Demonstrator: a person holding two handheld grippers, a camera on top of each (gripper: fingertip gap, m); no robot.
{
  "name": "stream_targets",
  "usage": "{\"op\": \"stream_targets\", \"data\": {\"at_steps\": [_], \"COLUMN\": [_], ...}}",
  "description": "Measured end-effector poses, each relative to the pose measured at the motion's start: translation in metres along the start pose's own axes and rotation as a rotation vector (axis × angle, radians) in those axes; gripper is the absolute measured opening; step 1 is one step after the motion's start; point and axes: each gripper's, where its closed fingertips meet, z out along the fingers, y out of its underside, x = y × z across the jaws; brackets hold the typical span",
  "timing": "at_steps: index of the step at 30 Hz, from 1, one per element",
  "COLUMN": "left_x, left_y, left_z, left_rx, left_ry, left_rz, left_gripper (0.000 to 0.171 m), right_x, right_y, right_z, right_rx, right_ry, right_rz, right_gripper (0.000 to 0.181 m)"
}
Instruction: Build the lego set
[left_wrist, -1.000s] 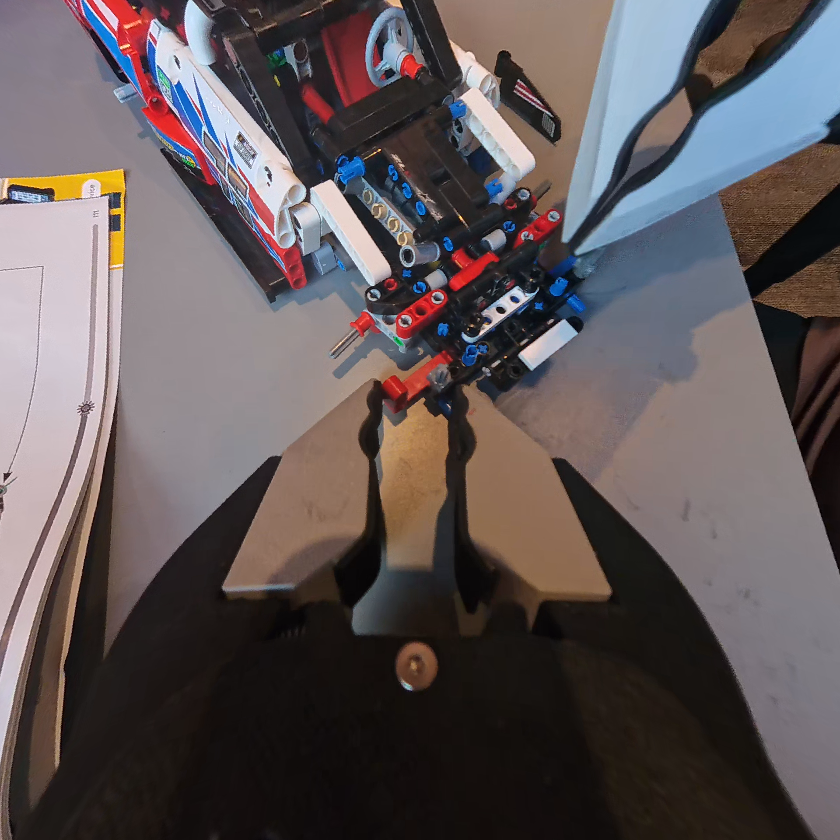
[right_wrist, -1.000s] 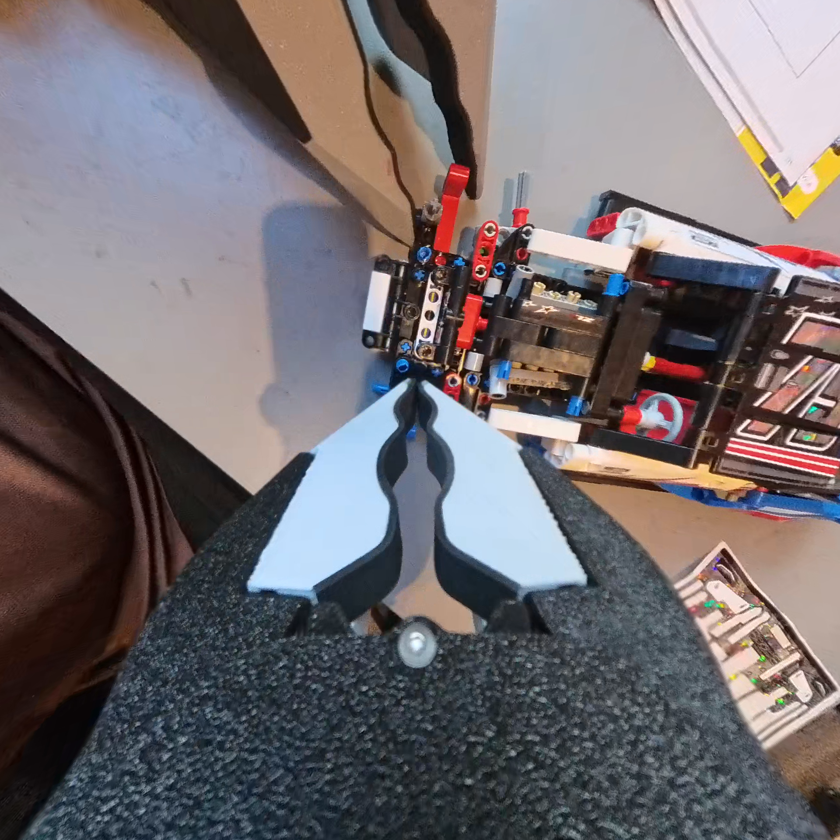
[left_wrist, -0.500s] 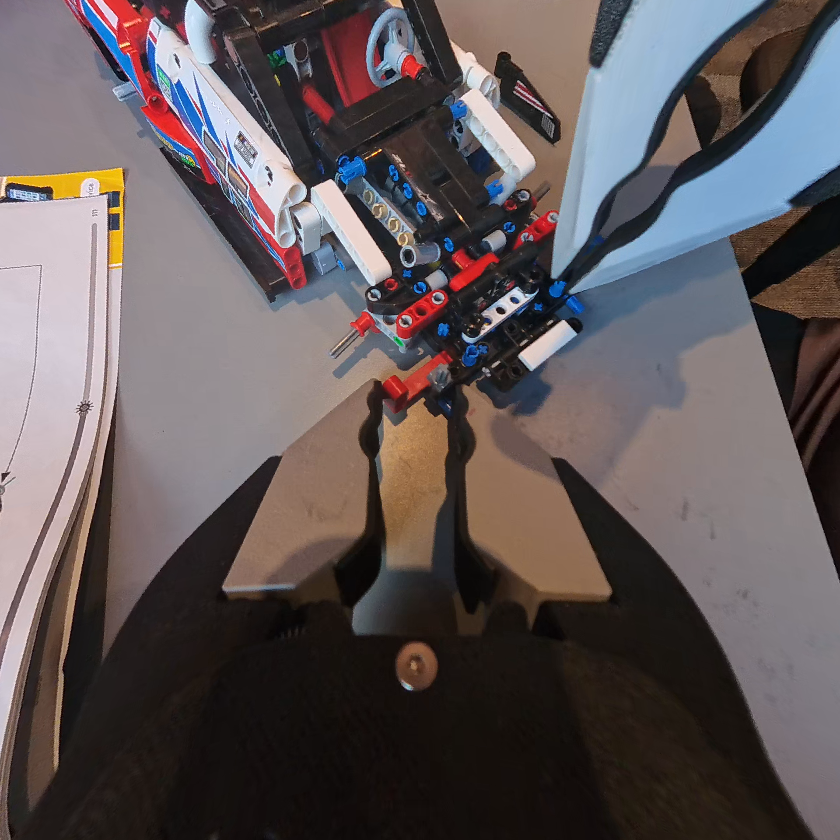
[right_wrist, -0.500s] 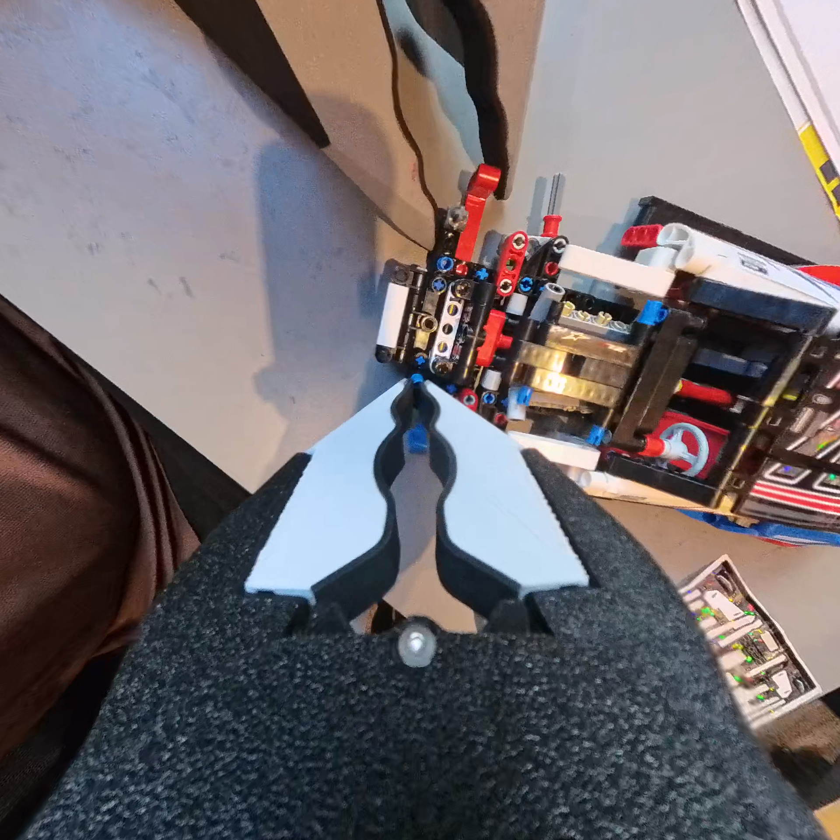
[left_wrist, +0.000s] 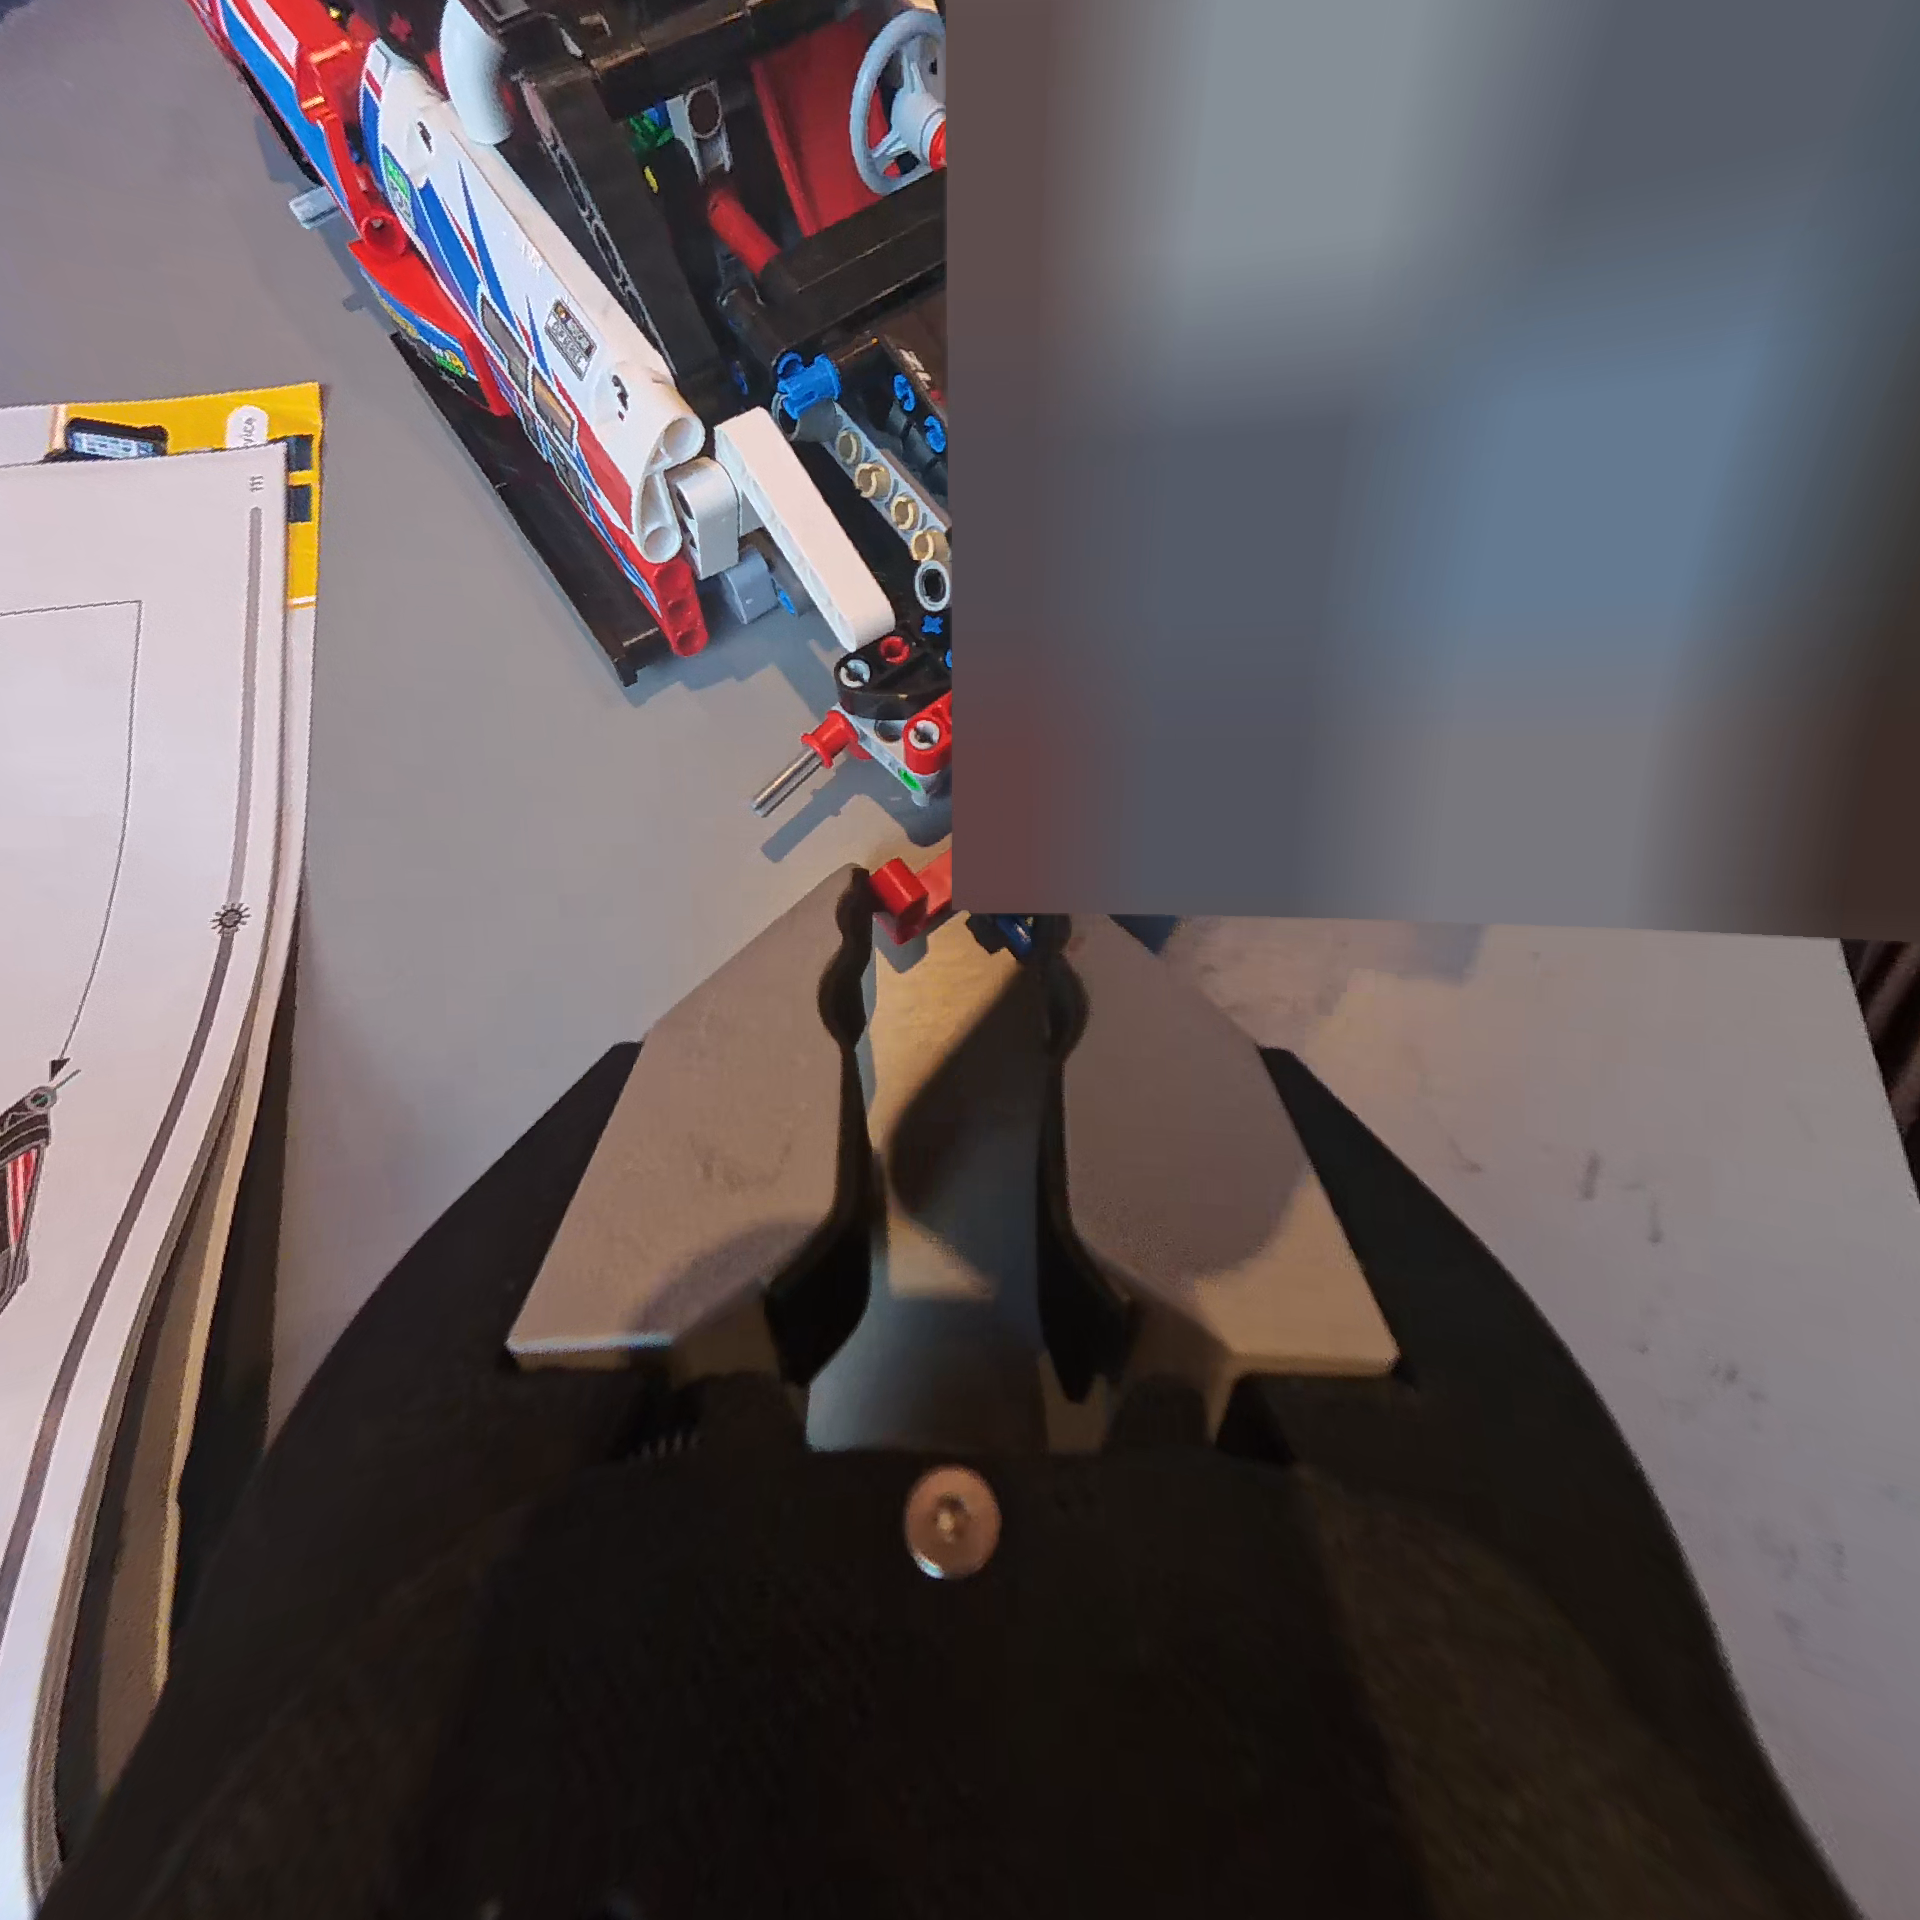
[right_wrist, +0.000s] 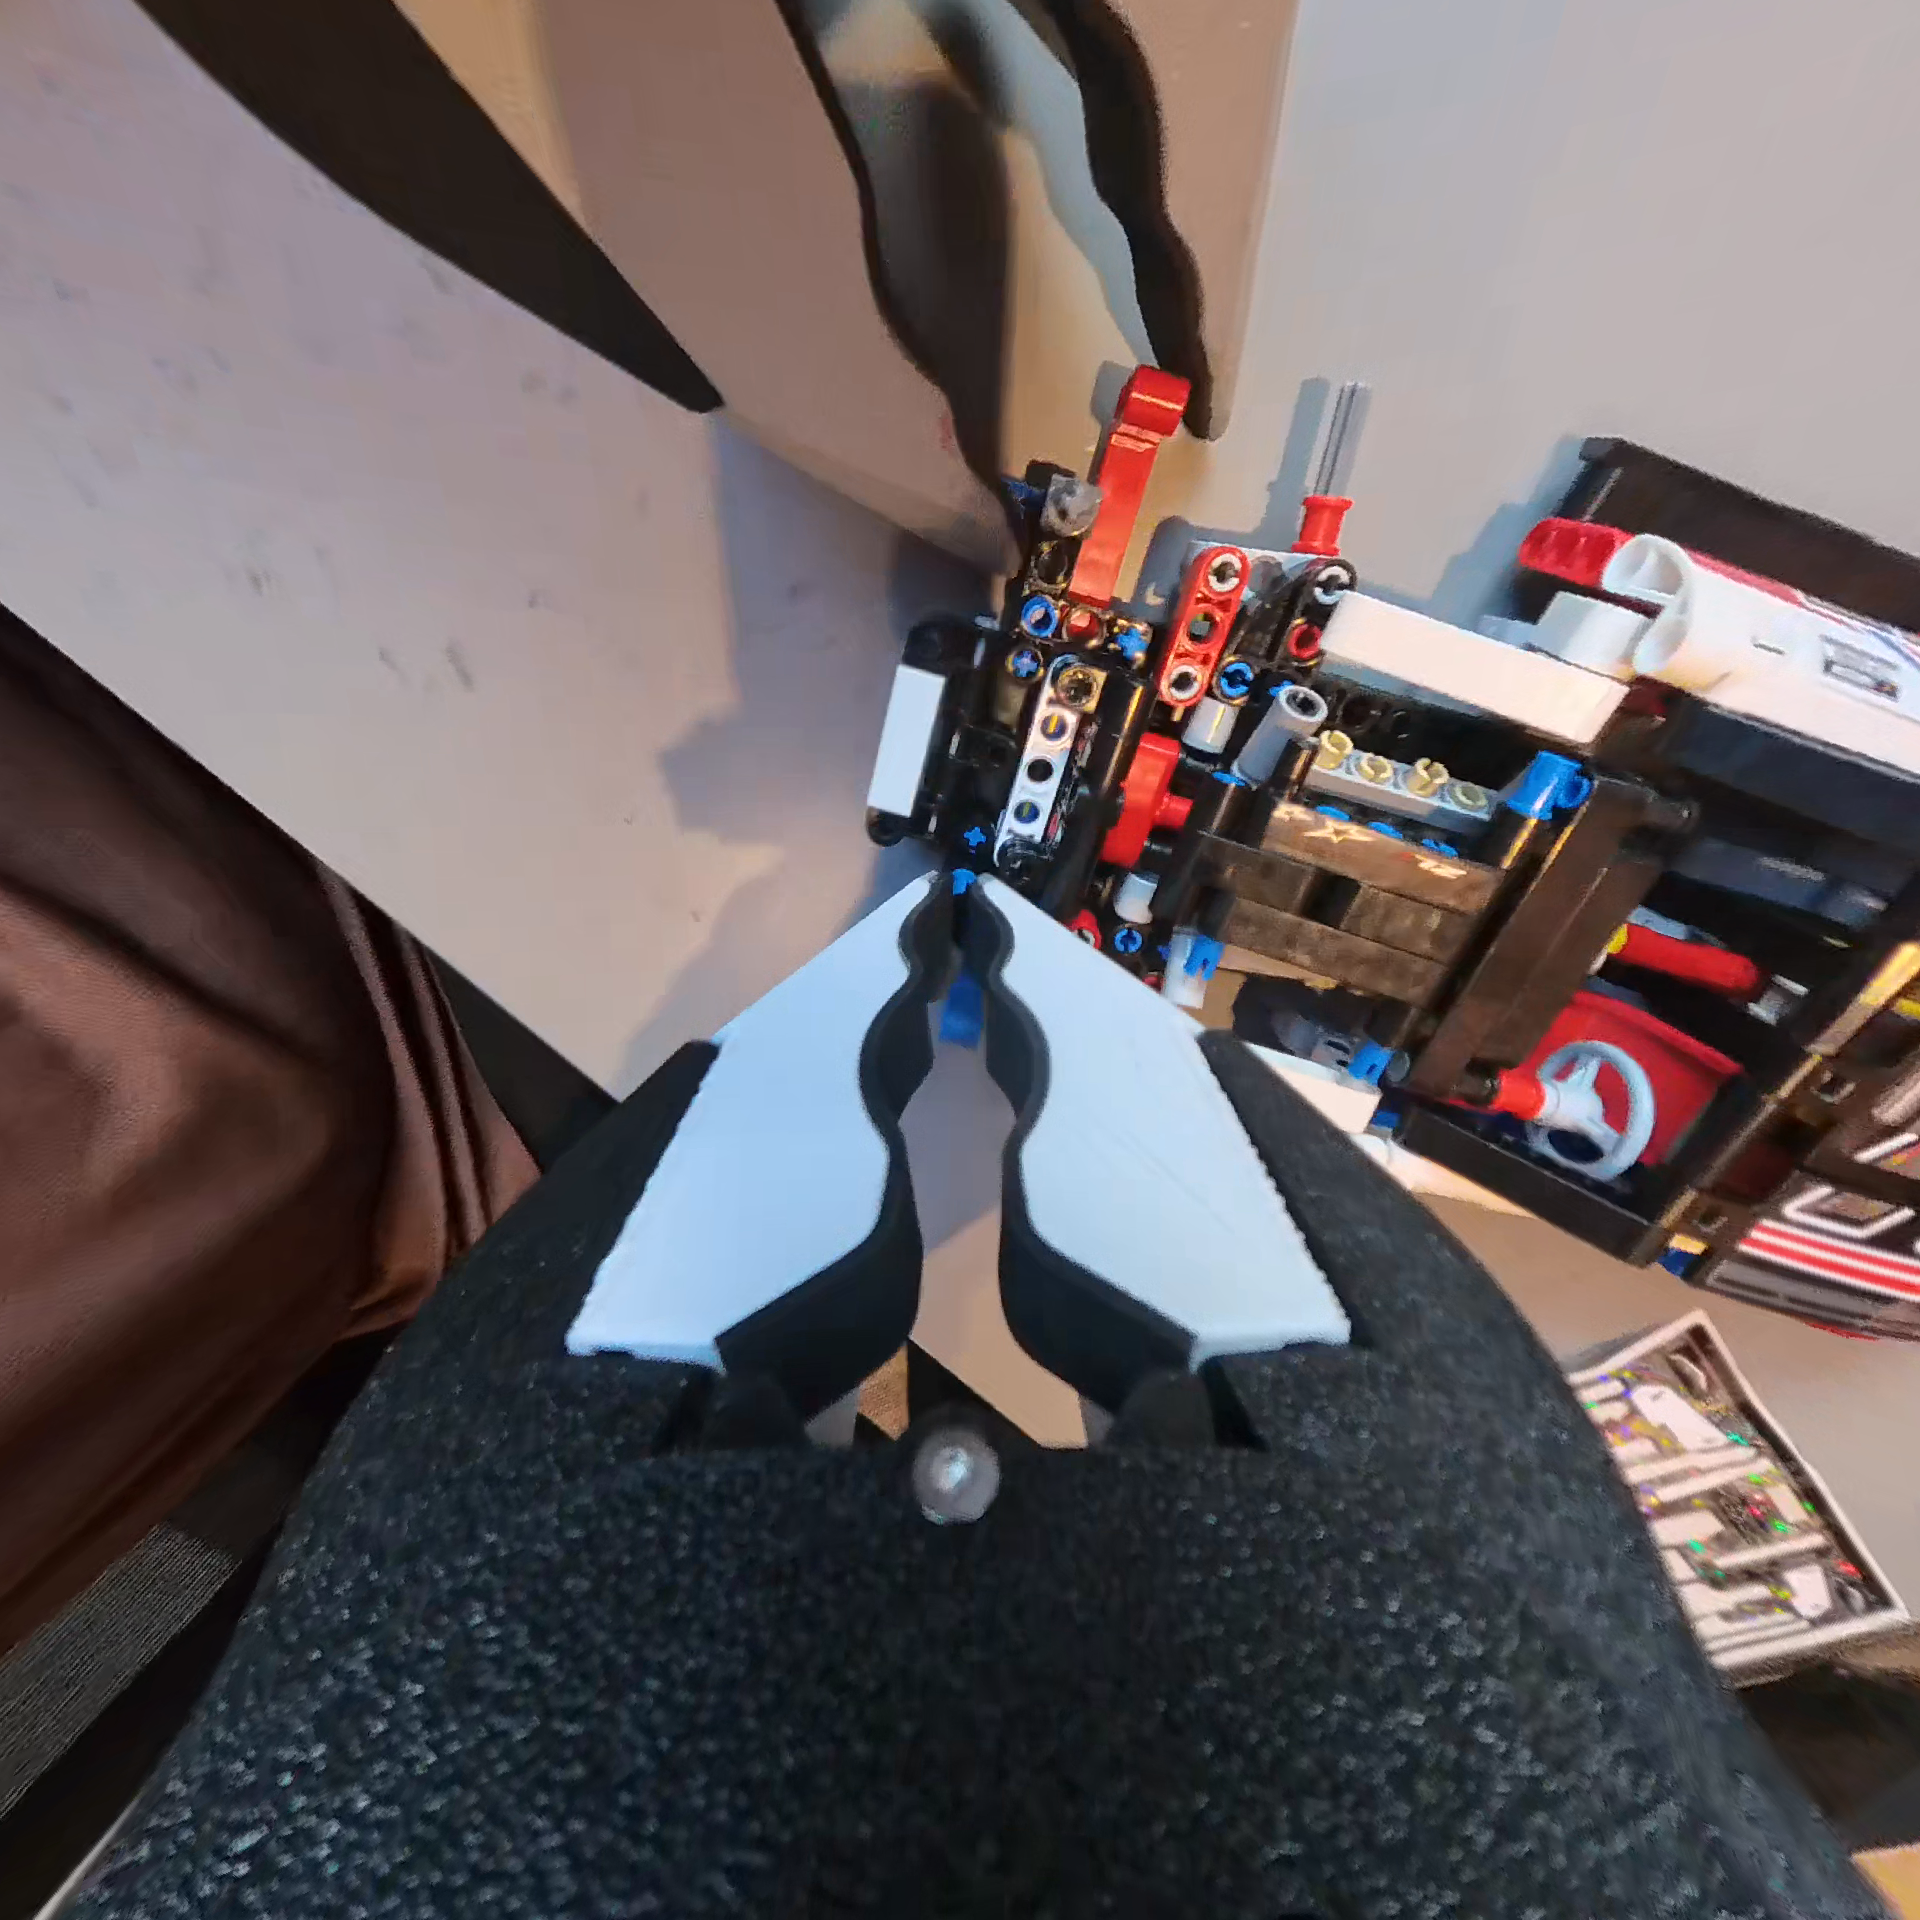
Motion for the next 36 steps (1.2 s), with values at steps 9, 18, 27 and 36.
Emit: {"op": "stream_targets", "data": {"at_steps": [9, 18, 27, 36], "left_x": [-0.004, -0.006, -0.003, 0.029], "left_y": [0.001, 0.002, 0.002, 0.006], "left_z": [-0.001, -0.002, -0.003, -0.007], "left_rx": [0.000, 0.005, 0.005, 0.007], "left_ry": [-0.008, 0.005, 0.005, 0.117], "left_rz": [-0.020, -0.041, -0.011, 0.007], "left_gripper": [0.029, 0.029, 0.028, 0.029], "right_x": [0.002, 0.002, 0.015, 0.007], "right_y": [-0.004, -0.007, 0.006, 0.093], "right_z": [0.001, 0.001, -0.069, -0.048], "right_rx": [0.003, 0.109, 0.578, 0.703], "right_ry": [-0.024, -0.012, 0.107, 0.081], "right_rz": [0.011, 0.050, 0.180, 0.310], "right_gripper": [0.000, 0.003, 0.010, 0.021]}}
